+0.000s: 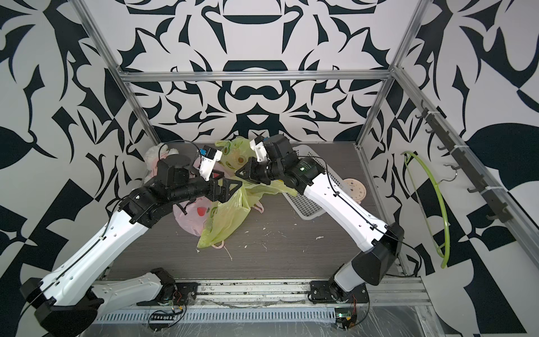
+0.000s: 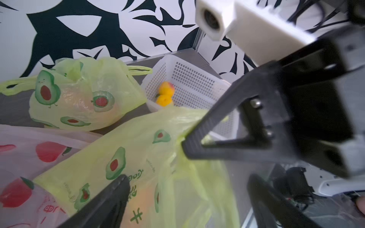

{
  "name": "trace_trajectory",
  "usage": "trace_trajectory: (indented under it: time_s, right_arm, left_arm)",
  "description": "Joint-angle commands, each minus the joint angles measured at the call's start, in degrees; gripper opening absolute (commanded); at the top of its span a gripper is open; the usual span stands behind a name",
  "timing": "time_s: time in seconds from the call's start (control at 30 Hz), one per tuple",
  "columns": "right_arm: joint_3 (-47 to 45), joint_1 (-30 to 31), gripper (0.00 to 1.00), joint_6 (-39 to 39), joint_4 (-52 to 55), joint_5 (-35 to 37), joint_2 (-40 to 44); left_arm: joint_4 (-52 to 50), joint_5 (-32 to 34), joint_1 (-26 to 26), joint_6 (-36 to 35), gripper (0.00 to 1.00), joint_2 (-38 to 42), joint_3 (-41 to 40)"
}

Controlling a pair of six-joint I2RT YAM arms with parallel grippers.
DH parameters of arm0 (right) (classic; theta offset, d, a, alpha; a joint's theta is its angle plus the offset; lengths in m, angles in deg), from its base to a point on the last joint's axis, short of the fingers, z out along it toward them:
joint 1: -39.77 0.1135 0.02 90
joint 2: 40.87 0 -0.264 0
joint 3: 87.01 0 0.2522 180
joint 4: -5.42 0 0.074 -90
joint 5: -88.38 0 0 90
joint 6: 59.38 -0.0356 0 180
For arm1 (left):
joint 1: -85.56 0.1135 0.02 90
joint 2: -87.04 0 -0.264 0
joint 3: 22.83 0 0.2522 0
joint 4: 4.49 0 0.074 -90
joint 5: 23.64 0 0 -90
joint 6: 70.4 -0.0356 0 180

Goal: Place the peach into a plastic bag & tie a knot
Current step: Adjust the plastic bag at the center of the board.

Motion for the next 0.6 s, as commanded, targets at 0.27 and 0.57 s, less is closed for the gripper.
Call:
trace_trajectory:
  time_s: [0.27,0.57]
  right_arm:
    - [4.68,0.65,0.0,0.31,-1.65,0.44,0.77]
    - [-5.27,-8.97,0.54,10.1,10.52,13.4,11.78]
  left_arm:
    - [14.96,1.73,-0.63,3.86,0.59,-0.44,-7.82]
    - [15.35,6.8,-0.63,4.64,0.0,0.63,-8.47]
